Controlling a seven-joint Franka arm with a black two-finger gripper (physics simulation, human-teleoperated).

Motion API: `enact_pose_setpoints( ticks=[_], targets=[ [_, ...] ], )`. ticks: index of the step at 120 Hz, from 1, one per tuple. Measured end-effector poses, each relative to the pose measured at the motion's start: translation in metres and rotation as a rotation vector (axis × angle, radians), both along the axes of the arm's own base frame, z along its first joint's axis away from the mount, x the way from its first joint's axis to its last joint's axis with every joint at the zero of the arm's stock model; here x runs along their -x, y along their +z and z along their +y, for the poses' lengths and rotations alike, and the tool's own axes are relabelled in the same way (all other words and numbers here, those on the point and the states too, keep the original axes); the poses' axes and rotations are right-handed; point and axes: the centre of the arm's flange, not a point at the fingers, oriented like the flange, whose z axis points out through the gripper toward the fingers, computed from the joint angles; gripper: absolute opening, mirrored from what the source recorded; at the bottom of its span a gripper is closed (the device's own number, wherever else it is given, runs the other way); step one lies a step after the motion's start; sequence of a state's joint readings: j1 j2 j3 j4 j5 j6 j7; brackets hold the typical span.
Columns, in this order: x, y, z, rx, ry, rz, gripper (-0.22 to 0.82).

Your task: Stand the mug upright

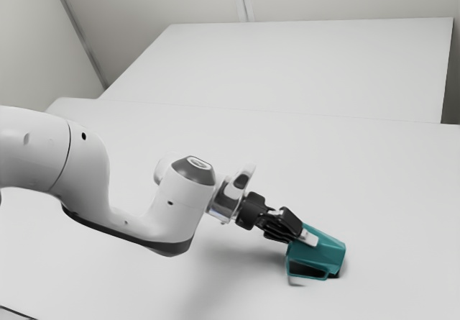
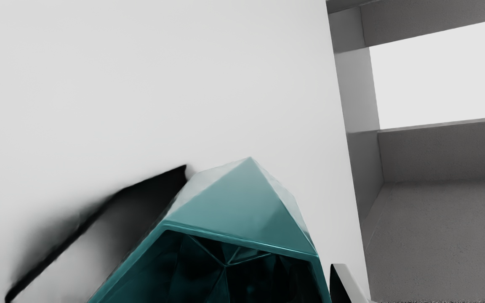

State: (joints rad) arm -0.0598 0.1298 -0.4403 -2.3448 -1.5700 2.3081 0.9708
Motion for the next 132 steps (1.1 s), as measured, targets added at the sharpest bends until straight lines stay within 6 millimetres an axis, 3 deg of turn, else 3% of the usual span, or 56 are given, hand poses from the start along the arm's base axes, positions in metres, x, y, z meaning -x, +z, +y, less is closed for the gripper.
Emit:
enact_pose_setpoints(
  ticks=[28,44,61,70,86,97,115,132],
  targets=[
    [0.001,0.021,-0.003,-0.012,-0.007,-0.057,-0.16],
    [0.002,0.06,-0.003,-0.056,-0.047,-0.16,-0.17],
    [-0.008,0.108,-0.002,-0.232,-0.197,-0.315,-0.17],
    [-0.024,0.122,0.016,-0.336,-0.233,-0.362,-0.18],
    [-0.061,0.157,0.069,-0.523,-0.256,-0.405,-0.18],
    [-0.072,0.17,0.097,-0.621,-0.265,-0.378,-0.18],
    [-0.075,0.196,0.105,-0.75,-0.303,-0.357,-0.18],
    [-0.089,0.217,0.134,-0.864,-0.27,-0.329,-0.18]
  ],
)
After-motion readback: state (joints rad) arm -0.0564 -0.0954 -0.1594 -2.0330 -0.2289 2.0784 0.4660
